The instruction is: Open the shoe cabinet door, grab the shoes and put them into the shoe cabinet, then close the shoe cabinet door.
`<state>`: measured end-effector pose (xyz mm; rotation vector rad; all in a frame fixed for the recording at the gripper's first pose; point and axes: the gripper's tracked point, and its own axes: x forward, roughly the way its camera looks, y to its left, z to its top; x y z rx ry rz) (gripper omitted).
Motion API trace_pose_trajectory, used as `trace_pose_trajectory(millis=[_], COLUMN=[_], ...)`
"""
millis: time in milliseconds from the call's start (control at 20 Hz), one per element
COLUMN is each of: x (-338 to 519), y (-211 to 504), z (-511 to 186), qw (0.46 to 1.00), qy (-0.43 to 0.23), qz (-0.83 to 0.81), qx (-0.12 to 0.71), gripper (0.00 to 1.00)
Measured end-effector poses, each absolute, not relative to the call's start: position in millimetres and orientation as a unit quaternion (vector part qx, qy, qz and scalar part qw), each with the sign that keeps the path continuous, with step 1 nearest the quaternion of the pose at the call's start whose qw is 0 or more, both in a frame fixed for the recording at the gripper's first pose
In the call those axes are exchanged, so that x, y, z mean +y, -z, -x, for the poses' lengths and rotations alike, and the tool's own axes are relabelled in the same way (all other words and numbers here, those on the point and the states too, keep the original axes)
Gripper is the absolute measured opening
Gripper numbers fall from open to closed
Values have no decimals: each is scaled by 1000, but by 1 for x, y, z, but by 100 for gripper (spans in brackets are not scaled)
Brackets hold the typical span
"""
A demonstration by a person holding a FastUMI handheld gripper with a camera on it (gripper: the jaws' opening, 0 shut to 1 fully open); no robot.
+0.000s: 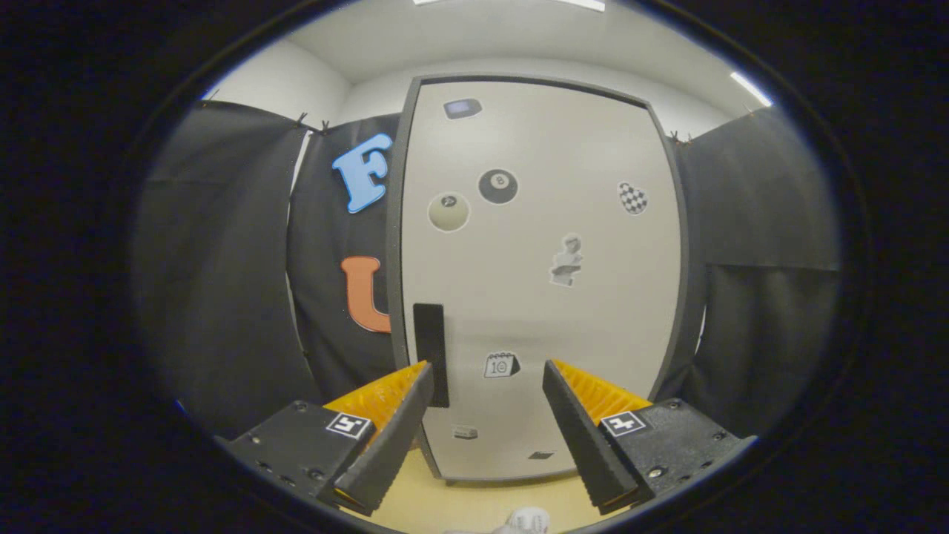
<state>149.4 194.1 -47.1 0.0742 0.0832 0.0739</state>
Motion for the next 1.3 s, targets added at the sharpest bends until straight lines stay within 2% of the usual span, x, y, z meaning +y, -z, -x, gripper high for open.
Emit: trace_pose_trajectory(millis=[350,550,850,1300], x=[229,232,240,238], y=[80,88,86,88], z=[-223,-241,-237,-217], qw=[995,996,995,993], qy=[-39,-29,-29,-58], qz=[-46,-45,-39,-44], qx=[78,78,82,89], gripper=[97,91,39,23])
